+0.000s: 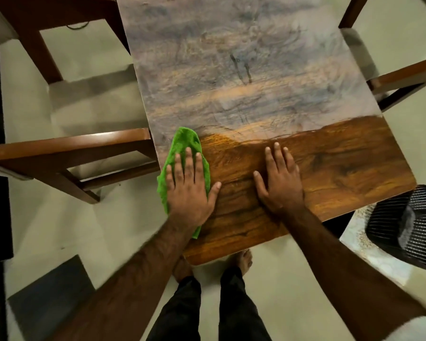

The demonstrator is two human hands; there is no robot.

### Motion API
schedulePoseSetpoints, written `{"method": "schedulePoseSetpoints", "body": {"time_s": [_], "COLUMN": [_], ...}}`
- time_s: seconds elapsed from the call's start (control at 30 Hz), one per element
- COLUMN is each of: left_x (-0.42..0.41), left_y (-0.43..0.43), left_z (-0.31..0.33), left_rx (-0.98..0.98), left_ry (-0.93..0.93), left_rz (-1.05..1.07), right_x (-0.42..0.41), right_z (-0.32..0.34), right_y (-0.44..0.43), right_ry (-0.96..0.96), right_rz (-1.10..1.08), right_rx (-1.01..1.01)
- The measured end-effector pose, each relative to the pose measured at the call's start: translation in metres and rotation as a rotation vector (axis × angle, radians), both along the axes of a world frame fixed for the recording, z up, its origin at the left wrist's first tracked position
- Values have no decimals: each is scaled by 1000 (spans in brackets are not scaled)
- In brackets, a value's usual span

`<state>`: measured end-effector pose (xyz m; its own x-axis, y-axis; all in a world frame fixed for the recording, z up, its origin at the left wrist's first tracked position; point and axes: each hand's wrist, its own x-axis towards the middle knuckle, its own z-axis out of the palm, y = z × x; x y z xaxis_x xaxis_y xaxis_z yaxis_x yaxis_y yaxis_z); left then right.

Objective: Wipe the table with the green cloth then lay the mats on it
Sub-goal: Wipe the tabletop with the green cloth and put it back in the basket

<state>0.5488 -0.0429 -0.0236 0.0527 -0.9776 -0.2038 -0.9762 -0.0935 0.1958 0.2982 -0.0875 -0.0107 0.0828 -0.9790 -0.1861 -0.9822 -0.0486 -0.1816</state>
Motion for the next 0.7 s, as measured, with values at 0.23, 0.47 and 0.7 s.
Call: {"method": "schedulePoseSetpoints", "body": {"time_s": [0.23, 0.47, 0.7], "left_x": [26, -26, -80], "left_y": [-104, -151, -65], "left_z": [-14, -12, -5], "left_rx": [-120, -159, -130], "left_ry": [-52, -88, -83], "left_rz": [95, 130, -49], "right_x": [-13, -15, -16], "right_z": [-12, -18, -20], "right_y": [1, -1, -1], "right_ry": [-51, -39, -20], "right_rz": [50, 60, 78], "right_rx": [0, -16, -26]}}
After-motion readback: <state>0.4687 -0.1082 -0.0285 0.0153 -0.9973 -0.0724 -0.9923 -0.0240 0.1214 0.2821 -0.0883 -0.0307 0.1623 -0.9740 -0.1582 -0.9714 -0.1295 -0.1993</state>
